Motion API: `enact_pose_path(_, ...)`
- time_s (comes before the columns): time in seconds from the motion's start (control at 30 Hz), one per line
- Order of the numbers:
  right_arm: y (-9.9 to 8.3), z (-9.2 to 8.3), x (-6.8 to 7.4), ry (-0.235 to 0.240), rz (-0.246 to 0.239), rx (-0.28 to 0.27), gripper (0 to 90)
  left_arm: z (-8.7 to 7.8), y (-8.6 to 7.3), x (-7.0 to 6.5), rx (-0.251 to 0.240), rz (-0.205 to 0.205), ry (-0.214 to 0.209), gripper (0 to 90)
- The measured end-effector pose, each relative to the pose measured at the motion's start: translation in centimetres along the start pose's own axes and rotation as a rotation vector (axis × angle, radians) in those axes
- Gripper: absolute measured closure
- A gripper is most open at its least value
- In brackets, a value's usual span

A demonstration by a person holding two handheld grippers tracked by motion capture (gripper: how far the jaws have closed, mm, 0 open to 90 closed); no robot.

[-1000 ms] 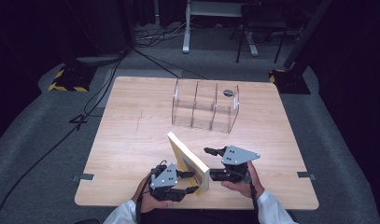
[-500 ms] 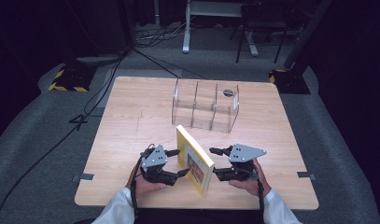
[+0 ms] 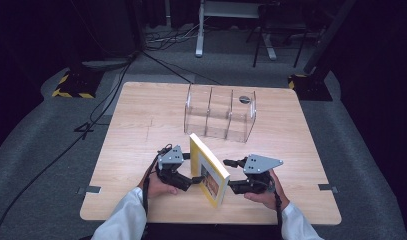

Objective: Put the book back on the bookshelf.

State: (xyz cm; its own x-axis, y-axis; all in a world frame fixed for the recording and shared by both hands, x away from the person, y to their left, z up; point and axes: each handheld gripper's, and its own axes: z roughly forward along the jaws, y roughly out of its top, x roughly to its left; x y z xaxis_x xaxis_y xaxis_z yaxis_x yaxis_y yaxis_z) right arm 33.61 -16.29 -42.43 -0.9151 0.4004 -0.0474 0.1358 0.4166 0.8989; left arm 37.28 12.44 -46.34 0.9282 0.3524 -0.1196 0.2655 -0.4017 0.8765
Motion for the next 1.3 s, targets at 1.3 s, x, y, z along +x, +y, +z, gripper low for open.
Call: enact_pose_path(1.3, -0.2, 0.8, 0.7, 0.012, 0.000, 0.001, 38.7, -1.2, 0.5, -3.6, -0.025, 0.063, -0.089, 24.7)
